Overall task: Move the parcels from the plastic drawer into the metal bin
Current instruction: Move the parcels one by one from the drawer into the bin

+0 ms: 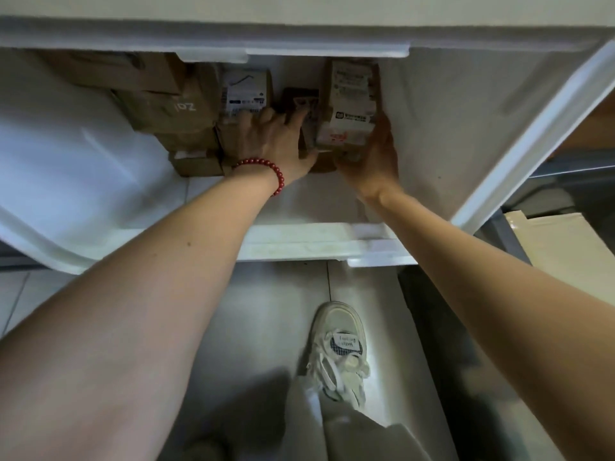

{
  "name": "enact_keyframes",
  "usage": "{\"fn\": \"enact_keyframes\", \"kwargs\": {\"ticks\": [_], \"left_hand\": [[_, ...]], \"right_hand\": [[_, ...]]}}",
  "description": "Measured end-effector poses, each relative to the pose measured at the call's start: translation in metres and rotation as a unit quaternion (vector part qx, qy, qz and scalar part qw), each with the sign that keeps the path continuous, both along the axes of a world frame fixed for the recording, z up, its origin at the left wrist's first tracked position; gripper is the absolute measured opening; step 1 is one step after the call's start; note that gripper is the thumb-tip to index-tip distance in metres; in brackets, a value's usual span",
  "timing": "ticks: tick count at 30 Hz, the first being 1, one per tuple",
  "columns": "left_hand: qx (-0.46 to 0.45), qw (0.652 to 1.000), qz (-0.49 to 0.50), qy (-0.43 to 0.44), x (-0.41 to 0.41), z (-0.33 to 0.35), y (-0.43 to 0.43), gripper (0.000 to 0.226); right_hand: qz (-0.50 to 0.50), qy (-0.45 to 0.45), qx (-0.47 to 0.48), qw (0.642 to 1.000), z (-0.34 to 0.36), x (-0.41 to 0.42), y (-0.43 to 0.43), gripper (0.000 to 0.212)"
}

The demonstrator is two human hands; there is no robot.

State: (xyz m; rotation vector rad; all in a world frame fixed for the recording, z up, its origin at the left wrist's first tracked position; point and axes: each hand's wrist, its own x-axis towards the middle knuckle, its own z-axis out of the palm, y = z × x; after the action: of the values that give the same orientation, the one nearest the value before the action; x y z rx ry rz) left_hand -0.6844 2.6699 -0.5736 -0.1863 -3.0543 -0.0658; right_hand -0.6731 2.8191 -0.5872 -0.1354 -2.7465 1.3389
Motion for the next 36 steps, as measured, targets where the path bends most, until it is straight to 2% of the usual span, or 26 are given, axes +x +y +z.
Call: {"fn": "enact_keyframes", "kwargs": {"ticks": [4, 7, 10, 12, 17, 20, 23, 27, 28, 31, 34, 36], "left_hand": [[0.009, 1.0, 0.011, 0.0, -0.016, -0.008, -0.002, 0.069], [0.104, 0.993, 0.004, -0.05, -0.027, -0.01, -0.001, 0.063], [0.31, 0.946, 0.044, -0.084, -0.029, -0.011, 0.003, 0.058], [0.395, 0.913, 0.068, -0.074, -0.025, -0.008, 0.007, 0.053], [0.486, 0.865, 0.11, -0.052, 0.002, -0.008, 0.014, 0.04], [0.512, 0.838, 0.169, -0.078, 0.024, -0.008, 0.018, 0.054], [0.581, 0.772, 0.232, -0.108, 0.044, 0.001, 0.019, 0.061], [0.691, 0.661, 0.274, -0.105, 0.078, 0.022, 0.015, 0.045], [0.698, 0.654, 0.272, -0.105, 0.089, 0.027, 0.014, 0.041], [0.673, 0.686, 0.26, -0.091, 0.125, 0.048, 0.01, 0.033], [0.691, 0.671, 0.259, -0.079, 0.152, 0.075, 0.002, 0.032], [0.689, 0.675, 0.254, -0.07, 0.169, 0.094, -0.005, 0.03]], "right_hand": [[-0.004, -0.007, -0.012, 1.0, -0.008, -0.011, 0.001, 0.093], [0.027, -0.037, -0.025, 0.999, -0.008, -0.014, 0.0, 0.082], [0.025, -0.043, -0.034, 0.998, -0.005, -0.012, 0.0, 0.066], [0.028, -0.049, -0.067, 0.996, -0.004, -0.009, 0.002, 0.06], [0.02, -0.093, -0.159, 0.983, 0.004, 0.015, 0.003, 0.061], [0.038, -0.093, -0.184, 0.978, 0.013, 0.038, 0.001, 0.06], [0.069, -0.091, -0.176, 0.978, 0.03, 0.059, 0.002, 0.055], [0.121, -0.126, -0.13, 0.976, 0.055, 0.092, 0.01, 0.081], [0.132, -0.129, -0.12, 0.976, 0.06, 0.101, 0.013, 0.078], [0.133, -0.124, -0.118, 0.976, 0.077, 0.13, 0.02, 0.064], [0.131, -0.13, -0.116, 0.976, 0.091, 0.156, 0.025, 0.067], [0.119, -0.123, -0.113, 0.979, 0.1, 0.174, 0.029, 0.073]]}}
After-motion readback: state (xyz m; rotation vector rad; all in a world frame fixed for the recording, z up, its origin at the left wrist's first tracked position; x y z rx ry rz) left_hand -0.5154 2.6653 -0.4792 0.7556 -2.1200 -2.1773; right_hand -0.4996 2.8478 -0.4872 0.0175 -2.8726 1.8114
